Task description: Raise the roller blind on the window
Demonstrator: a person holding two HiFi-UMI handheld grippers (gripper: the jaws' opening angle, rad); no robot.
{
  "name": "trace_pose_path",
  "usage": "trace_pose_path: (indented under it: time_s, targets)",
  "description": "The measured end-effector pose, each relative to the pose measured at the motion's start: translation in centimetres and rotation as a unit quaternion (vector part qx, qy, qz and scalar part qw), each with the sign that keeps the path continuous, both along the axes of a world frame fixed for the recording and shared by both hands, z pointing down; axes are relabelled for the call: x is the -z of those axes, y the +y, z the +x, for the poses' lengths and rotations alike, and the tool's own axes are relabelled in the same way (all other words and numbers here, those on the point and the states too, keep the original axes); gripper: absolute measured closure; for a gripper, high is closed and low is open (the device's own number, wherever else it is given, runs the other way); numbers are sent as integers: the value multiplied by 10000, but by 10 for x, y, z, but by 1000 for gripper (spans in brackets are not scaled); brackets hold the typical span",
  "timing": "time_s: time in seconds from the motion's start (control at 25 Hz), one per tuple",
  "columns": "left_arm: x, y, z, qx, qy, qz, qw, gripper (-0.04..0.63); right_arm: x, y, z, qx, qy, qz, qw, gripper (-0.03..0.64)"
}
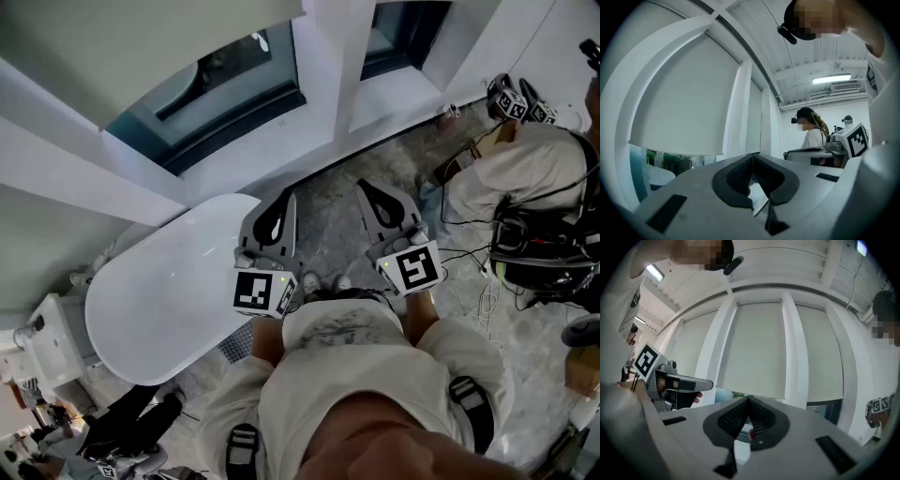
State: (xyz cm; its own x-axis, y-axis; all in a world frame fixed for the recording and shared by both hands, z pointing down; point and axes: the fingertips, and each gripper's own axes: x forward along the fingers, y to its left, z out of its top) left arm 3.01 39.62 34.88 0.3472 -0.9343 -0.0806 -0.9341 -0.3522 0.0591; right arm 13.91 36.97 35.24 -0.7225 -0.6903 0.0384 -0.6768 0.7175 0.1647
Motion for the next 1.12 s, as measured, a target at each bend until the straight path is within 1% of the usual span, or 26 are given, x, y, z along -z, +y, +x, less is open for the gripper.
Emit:
trace_pose_path:
  time_s: [0.12, 0.24, 0.4, 0.48, 0.64, 0.76, 1.0, 1.12]
  targets:
    - [3, 1, 3, 65, 20, -17, 10000, 584, 3, 1, 2, 54, 8, -39, 10000, 555]
    - [-2, -10, 6, 149, 46, -99, 9998, 584, 0, -9, 7, 133, -56, -53, 9999, 555]
    - [-2, -21, 4, 278, 82, -196, 9994, 584, 3, -17, 2, 315, -108, 1, 9994, 555]
    - [0, -14, 6, 342, 103, -212, 9991, 584, 6, -12, 5, 343, -125, -46, 9993, 555]
    - [-7, 14, 25, 459, 61, -163, 9988, 584, -1, 9, 26, 362, -298, -94, 9989, 555]
    - [-13, 21, 22, 533, 39, -169, 9984, 584, -4, 14, 25, 435, -405, -106, 9982, 555]
    - [-9, 14, 36, 539, -1, -114, 9985, 584, 5, 9, 37, 427, -380, 105, 9983, 555]
    - [-13, 1, 32, 508, 11, -123, 9986, 584, 0, -3, 31, 417, -308, 99, 9986, 555]
